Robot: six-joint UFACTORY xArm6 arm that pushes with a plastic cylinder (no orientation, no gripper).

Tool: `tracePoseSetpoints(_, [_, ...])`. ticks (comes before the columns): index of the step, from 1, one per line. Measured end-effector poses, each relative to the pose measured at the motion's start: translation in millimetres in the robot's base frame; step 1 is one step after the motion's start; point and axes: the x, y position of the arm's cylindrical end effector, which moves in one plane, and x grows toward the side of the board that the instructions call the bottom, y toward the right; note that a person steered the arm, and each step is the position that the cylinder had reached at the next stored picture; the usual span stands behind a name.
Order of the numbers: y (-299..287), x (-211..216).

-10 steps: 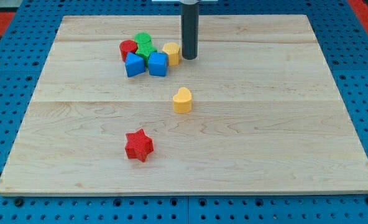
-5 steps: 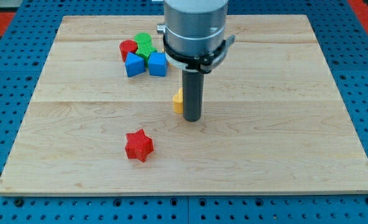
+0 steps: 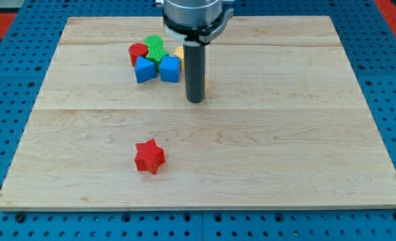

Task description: Slide the yellow heart to the right of the green circle

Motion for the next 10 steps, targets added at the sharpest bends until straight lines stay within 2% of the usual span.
tracePoseSetpoints(3, [2.6, -51.5])
tracePoseSetpoints(8, [53.3, -124.9])
tracePoseSetpoints(9, [47.2, -131.3])
tracePoseSetpoints(10, [13.9, -131.3])
